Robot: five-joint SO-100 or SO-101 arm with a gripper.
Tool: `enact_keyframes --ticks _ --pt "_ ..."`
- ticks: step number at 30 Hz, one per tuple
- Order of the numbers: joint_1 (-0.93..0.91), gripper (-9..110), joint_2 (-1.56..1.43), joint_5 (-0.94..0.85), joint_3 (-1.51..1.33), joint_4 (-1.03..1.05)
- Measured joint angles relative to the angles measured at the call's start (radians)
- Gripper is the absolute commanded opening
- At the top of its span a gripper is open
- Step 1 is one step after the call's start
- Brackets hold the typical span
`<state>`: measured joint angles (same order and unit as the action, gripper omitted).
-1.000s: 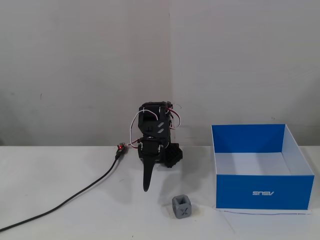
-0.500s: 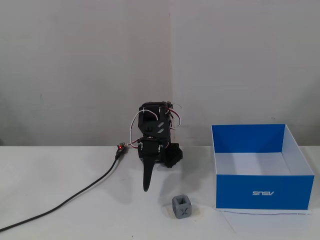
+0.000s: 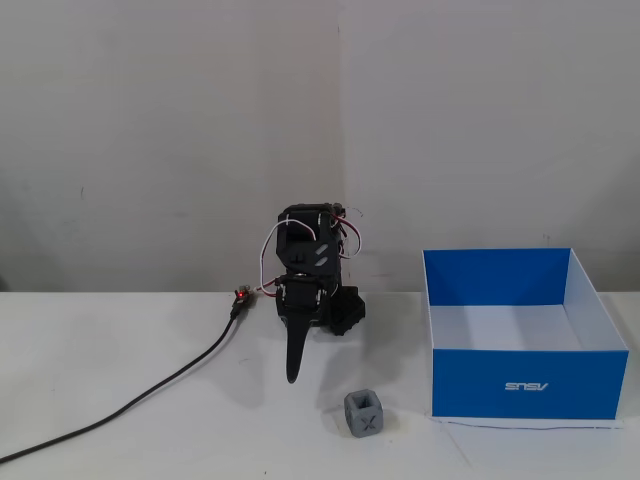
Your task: Pick the gray block and keep it in the box.
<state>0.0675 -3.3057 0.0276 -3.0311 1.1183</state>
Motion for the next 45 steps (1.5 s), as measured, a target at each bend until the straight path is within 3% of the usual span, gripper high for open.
enact_keyframes --ticks 30,45 --pt "0.000 0 0.000 0.000 0.000 0.000" --pt "0.087 0 0.000 0.000 0.032 0.057"
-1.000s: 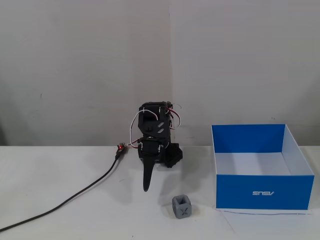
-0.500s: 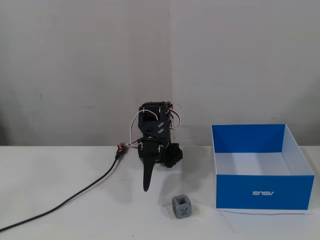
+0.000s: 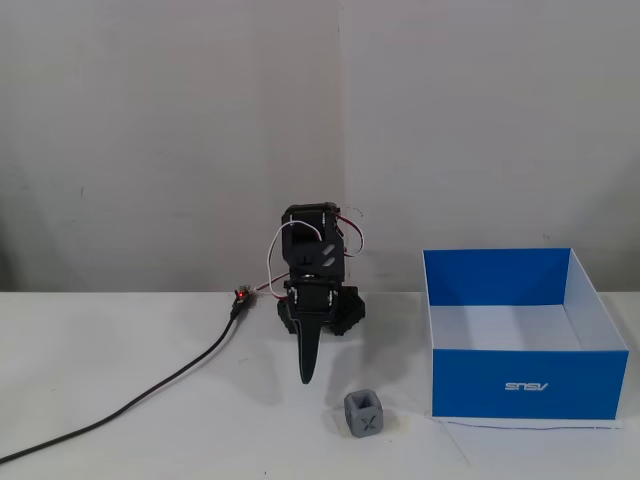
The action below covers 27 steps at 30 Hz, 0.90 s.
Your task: Pick the gray block and keep it in the box.
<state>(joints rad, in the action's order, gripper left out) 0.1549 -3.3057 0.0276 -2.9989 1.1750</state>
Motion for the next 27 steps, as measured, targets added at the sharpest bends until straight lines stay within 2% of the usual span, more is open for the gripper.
enact_keyframes --ticks 16,27 --pt "0.064 0 0.038 0.000 0.170 -0.015" --pt "0.121 0 0.463 0.028 0.428 0.015"
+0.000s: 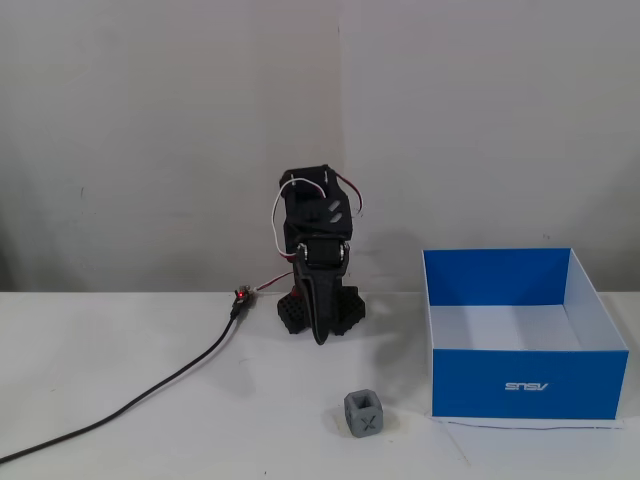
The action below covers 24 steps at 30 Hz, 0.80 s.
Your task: Pick the gray block and keep it in the box.
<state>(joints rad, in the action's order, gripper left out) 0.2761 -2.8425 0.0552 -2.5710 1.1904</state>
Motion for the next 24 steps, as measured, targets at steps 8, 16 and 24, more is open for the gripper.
enact_keyframes --ticks 8,16,24 --pt "0.028 0 0.288 0.017 0.150 0.049" --pt "0.028 12 0.534 0.017 0.261 0.049" --pt "0.060 20 0.646 0.061 0.296 0.061"
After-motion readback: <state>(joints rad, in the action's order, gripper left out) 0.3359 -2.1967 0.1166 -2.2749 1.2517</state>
